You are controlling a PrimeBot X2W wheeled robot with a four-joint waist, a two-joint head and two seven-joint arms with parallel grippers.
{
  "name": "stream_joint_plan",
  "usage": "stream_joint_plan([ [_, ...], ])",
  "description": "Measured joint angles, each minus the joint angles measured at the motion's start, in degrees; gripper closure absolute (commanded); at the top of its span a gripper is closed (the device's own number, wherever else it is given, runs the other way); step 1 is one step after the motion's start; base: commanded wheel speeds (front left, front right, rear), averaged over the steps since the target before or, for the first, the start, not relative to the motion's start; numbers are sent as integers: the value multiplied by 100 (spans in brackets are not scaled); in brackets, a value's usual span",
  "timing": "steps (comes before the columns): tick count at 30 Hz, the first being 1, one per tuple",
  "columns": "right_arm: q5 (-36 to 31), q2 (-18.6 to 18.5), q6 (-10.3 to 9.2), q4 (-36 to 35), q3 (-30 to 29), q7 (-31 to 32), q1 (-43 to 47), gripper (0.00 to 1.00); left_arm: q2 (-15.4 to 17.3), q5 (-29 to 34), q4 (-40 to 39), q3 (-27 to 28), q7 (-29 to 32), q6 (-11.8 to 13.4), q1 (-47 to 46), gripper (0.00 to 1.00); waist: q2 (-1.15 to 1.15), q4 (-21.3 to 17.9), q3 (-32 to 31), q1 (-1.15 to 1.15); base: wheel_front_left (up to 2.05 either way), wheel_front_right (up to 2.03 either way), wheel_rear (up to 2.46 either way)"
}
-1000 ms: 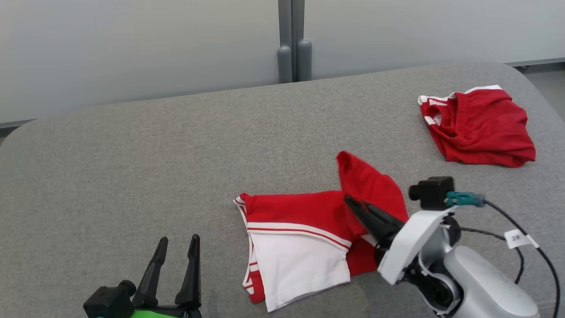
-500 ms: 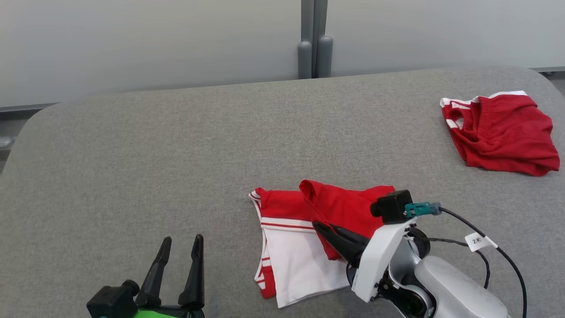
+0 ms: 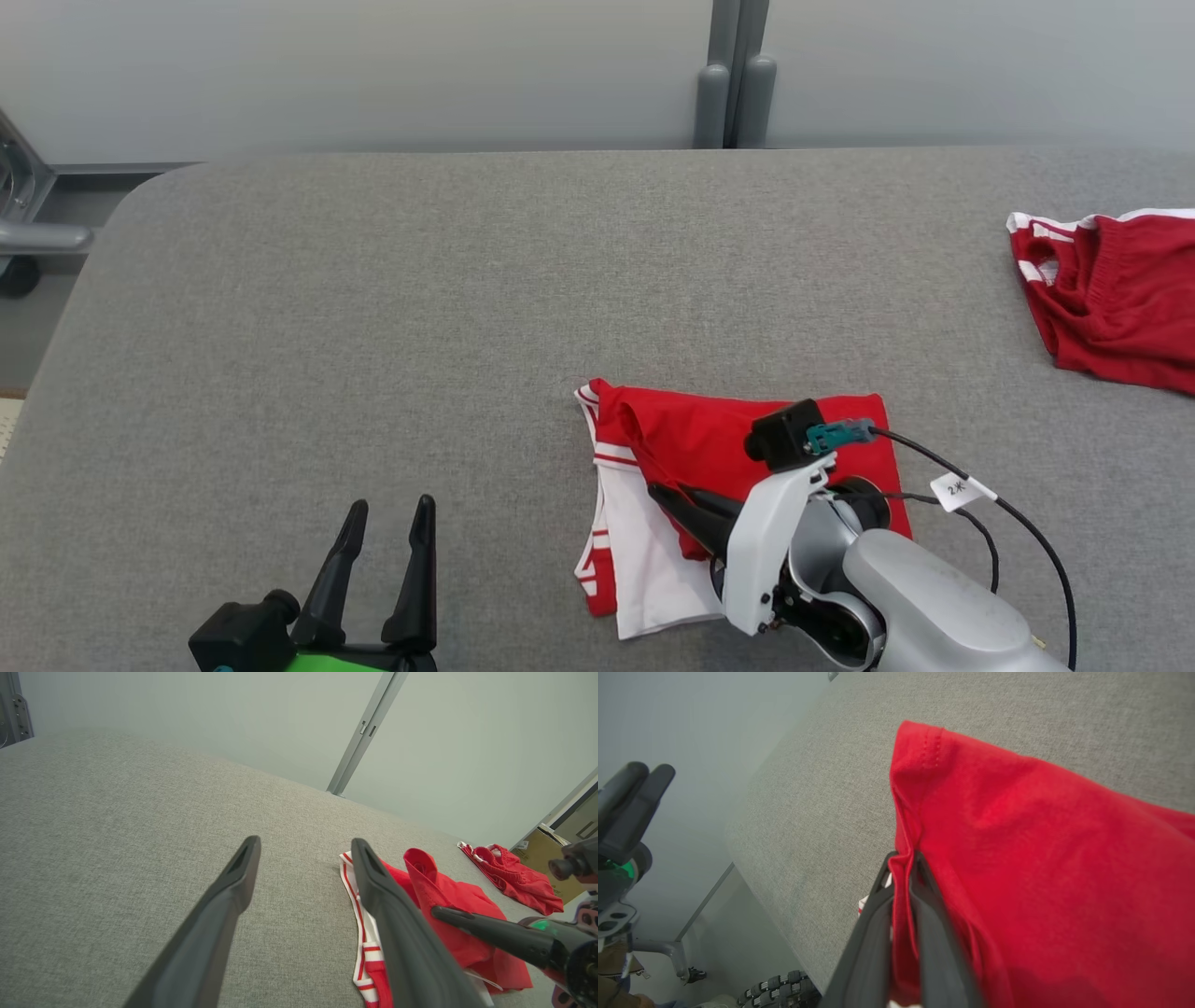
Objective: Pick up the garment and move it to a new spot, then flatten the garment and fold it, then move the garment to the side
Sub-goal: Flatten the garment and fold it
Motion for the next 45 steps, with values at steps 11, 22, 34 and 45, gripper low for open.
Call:
stream_joint_plan([
  [11,-241,177,0,492,256,36,-305,0,-2,-44,16,46,-1,3,-104,0,0,147,69,0,0,0,0],
  [22,-305,169,1,-41,64,-727,-675,0,-5,-44,15,130,-5,9,-104,0,0,-11,45,0,0,0,0],
  [34,-124,-1044,0,97,-494,-1007,-302,0,-7,-24,-67,160,-7,10,-102,0,0,-306,-18,0,0,0,0],
  [45,315,-1307,0,413,-604,-904,24,0,-5,20,-127,46,-7,7,-105,0,0,-338,171,0,0,0,0],
])
